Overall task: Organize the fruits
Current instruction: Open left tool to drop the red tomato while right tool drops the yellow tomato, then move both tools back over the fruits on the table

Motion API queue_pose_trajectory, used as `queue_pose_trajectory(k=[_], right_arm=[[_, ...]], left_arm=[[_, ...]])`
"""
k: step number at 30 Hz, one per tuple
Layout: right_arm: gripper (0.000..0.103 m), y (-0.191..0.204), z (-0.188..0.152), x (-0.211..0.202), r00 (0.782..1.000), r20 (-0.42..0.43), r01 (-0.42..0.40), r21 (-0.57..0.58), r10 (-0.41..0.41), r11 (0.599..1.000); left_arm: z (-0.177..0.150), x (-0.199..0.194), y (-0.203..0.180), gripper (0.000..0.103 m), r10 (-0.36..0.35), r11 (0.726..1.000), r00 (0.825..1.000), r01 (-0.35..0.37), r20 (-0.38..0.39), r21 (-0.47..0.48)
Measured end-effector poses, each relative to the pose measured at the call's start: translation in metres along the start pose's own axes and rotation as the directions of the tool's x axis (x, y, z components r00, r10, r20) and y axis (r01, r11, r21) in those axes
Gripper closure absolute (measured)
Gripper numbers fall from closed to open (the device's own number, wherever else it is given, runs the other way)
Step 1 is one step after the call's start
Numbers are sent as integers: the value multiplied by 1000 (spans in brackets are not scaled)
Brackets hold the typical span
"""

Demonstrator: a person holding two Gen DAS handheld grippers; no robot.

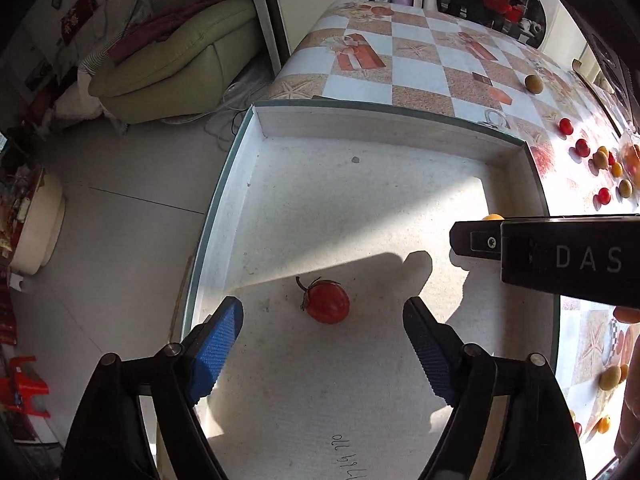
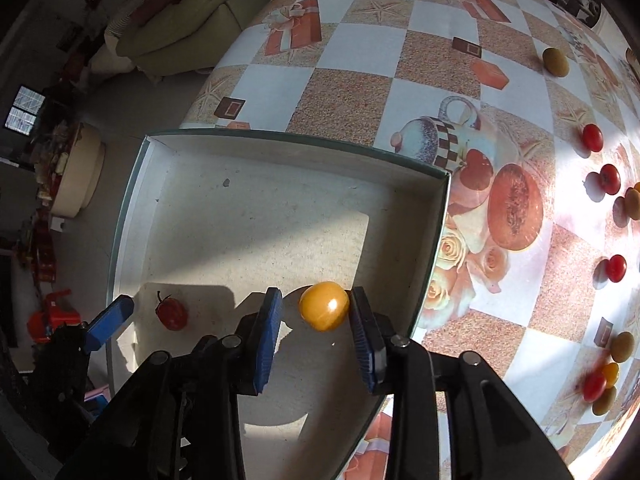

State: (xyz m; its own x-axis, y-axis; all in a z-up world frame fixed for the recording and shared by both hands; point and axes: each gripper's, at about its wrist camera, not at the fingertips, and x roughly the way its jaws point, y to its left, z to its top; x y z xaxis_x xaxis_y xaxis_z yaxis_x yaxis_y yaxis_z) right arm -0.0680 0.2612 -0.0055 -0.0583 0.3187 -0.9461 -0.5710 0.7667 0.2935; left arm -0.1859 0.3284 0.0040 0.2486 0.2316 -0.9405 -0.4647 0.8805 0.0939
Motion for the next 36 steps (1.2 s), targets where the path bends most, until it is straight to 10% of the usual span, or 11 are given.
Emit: queue_pose_trajectory(k=[7, 16, 24, 31, 36], right_arm=[[21, -1, -4, -31, 993, 91, -79, 22, 77, 997], [21, -67, -48, -91, 983, 180, 13, 118, -34, 993], [21, -168, -113, -112, 949, 147, 227, 293, -278, 929], [21, -211, -133, -98, 945, 81, 275, 335, -318, 901], [49, -212, -126, -92, 946, 102, 266, 298, -308, 917]], left_arm=[[-5, -7, -4, 20, -4, 1000, 1000, 4, -22, 4], [-1, -37, -50, 20, -48, 995, 999, 47, 11, 88], [8, -57, -131, 20, -141, 962, 990, 131, 22, 241], [2, -52, -180, 20, -159, 936, 987, 154, -11, 317], [-2, -46, -202, 20, -161, 924, 987, 160, -25, 347]])
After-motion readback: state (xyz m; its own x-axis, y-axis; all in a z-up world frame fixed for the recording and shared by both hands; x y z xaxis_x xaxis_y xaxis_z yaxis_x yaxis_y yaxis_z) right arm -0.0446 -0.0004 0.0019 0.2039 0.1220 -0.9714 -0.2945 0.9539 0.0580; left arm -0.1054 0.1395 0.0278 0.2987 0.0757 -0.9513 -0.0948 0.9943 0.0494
